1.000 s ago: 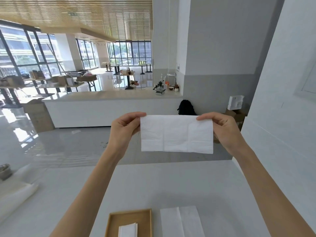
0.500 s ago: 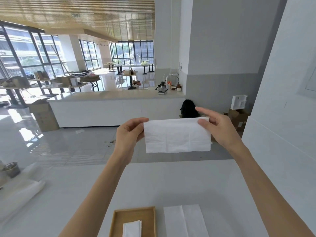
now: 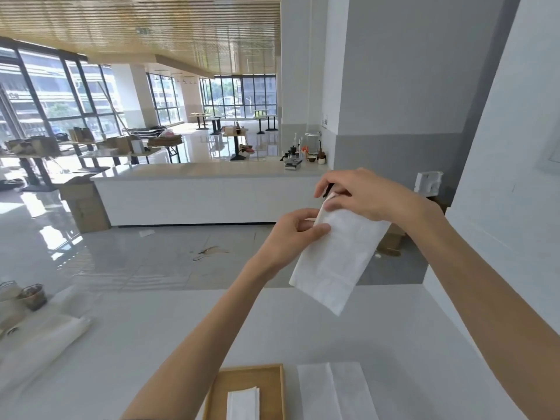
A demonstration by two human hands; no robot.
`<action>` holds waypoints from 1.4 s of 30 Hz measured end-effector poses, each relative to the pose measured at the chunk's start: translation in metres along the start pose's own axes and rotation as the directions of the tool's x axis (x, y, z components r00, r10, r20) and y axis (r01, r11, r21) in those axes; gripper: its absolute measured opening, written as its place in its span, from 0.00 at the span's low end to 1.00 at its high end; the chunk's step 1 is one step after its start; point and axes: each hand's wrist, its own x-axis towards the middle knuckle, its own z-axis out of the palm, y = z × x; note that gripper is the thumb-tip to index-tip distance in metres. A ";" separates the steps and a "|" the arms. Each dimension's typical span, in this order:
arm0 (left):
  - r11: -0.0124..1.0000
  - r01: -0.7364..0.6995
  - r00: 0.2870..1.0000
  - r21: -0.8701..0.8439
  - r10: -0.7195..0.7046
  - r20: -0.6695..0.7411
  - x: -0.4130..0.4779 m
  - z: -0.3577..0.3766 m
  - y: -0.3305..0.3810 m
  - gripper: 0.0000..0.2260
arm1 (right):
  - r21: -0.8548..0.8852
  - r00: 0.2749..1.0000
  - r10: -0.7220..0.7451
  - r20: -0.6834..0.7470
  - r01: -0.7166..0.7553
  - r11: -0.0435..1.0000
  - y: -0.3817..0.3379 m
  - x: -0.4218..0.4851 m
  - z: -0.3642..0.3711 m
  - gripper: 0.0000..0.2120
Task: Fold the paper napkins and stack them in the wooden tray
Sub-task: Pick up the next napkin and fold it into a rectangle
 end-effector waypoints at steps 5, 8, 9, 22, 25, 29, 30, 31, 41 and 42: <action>0.991 0.039 0.986 -0.130 -0.060 -0.155 0.003 0.005 0.005 0.05 | 0.193 0.890 0.104 -0.445 -0.018 0.981 0.002 -0.017 0.000 0.20; 0.968 0.023 0.964 -0.248 -0.087 -0.251 0.000 0.002 0.002 0.05 | 0.532 0.816 0.379 -0.438 -0.105 0.840 0.020 -0.030 0.036 0.35; 0.959 0.021 0.960 -0.282 -0.098 -0.261 -0.001 0.001 0.001 0.04 | 0.642 0.838 0.425 -0.343 -0.122 0.757 0.024 -0.034 0.052 0.39; 0.968 0.074 0.947 -0.240 -0.144 -0.286 -0.021 -0.034 -0.023 0.07 | 0.872 0.857 0.449 -0.254 0.001 0.490 0.018 -0.019 0.118 0.11; 0.973 0.056 0.958 -0.222 -0.115 -0.263 -0.025 -0.046 -0.025 0.09 | 0.870 0.870 0.427 -0.249 0.007 0.494 0.018 -0.014 0.116 0.11; 0.976 0.016 0.973 -0.219 -0.065 -0.221 -0.022 -0.057 -0.025 0.10 | 0.878 0.901 0.374 -0.220 0.016 0.479 0.020 -0.011 0.110 0.09; 0.973 0.005 0.978 -0.232 -0.053 -0.203 -0.022 -0.060 -0.025 0.11 | 0.877 0.908 0.354 -0.225 0.030 0.480 0.020 -0.011 0.108 0.09; 0.969 -0.007 0.982 -0.247 -0.039 -0.183 -0.021 -0.062 -0.024 0.12 | 0.876 0.911 0.337 -0.235 0.048 0.480 0.020 -0.011 0.107 0.09; 0.960 -0.125 0.984 -0.251 0.087 -0.157 -0.010 -0.056 -0.018 0.10 | 0.833 0.894 0.253 -0.369 0.197 0.517 0.023 -0.012 0.096 0.11; 0.958 -0.130 0.982 -0.255 0.090 -0.163 -0.008 -0.055 -0.019 0.10 | 0.830 0.895 0.242 -0.374 0.207 0.518 0.023 -0.012 0.096 0.11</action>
